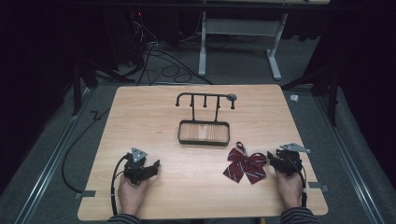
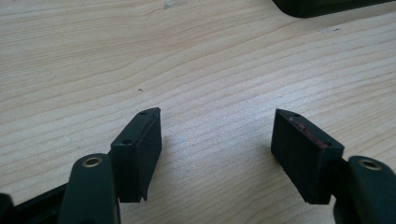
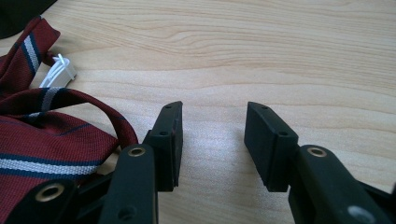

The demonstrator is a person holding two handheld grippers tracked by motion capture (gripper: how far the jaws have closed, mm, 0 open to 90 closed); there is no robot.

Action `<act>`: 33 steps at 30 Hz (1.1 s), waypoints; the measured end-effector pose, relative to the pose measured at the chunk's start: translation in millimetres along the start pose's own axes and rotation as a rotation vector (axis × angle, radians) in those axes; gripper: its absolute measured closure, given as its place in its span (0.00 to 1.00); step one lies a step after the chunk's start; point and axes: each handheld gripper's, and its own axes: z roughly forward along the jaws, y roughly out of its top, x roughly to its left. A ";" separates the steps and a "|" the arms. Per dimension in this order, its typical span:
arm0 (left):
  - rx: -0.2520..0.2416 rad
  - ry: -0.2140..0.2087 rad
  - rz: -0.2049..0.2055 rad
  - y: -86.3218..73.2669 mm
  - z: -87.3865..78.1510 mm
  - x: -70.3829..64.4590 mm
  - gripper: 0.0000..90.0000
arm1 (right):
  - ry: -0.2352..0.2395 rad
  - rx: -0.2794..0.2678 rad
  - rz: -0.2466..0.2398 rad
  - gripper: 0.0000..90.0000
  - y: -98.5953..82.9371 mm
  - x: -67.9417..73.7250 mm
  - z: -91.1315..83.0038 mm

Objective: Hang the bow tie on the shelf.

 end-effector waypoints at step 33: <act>0.000 -0.001 -0.001 0.0 0.0 0.2 0.37 | 0.025 0.003 0.017 0.64 1.0 -3.7 0.2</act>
